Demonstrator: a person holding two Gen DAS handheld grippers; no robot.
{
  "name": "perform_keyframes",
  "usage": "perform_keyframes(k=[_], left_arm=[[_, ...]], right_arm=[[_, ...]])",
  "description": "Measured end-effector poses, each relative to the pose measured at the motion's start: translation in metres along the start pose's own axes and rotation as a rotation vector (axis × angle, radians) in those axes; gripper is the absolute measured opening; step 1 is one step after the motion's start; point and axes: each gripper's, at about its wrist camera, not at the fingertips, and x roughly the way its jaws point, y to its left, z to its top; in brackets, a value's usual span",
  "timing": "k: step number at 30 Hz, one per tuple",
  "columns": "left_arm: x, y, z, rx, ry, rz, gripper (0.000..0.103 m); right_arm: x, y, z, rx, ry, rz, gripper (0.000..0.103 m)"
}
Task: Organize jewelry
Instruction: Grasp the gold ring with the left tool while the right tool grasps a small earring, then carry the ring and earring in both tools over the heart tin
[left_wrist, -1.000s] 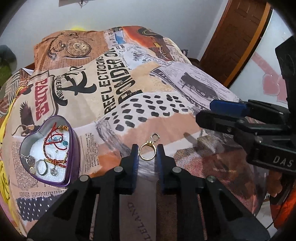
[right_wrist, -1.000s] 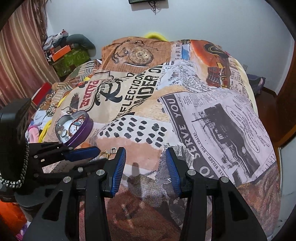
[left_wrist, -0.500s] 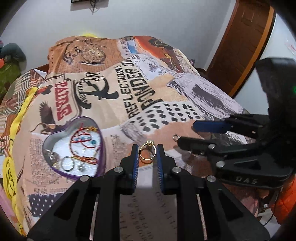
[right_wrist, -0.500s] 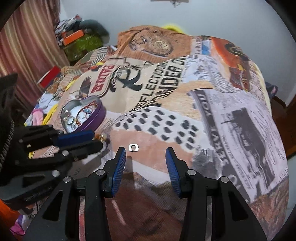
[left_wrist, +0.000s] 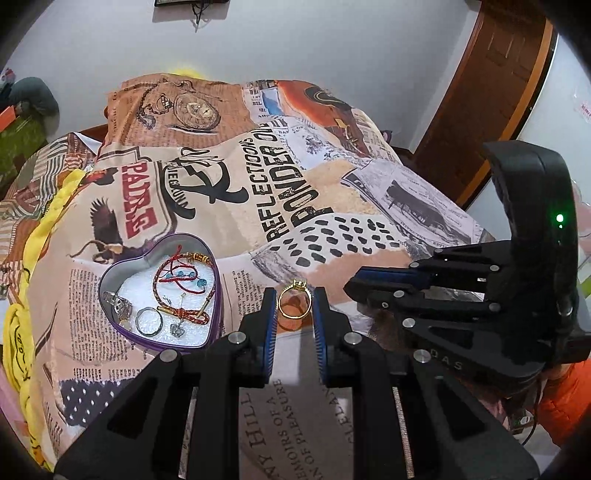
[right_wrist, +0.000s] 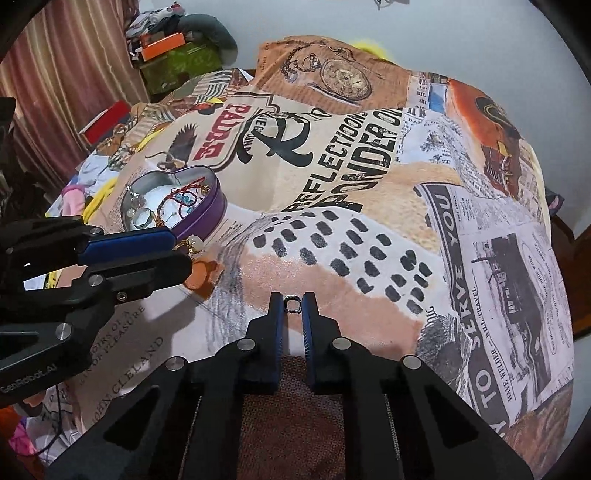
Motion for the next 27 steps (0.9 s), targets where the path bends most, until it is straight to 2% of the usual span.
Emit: perform_keyframes(k=[9, 27], left_arm=[[-0.021, 0.004, 0.006, -0.005, -0.045, 0.015, 0.018], [-0.074, 0.023, 0.021, -0.025, -0.168, 0.066, 0.018]], right_arm=[[-0.026, 0.002, 0.007, 0.032, -0.078, 0.002, 0.009], [-0.074, 0.032, 0.037, -0.006, -0.249, 0.025, 0.009]])
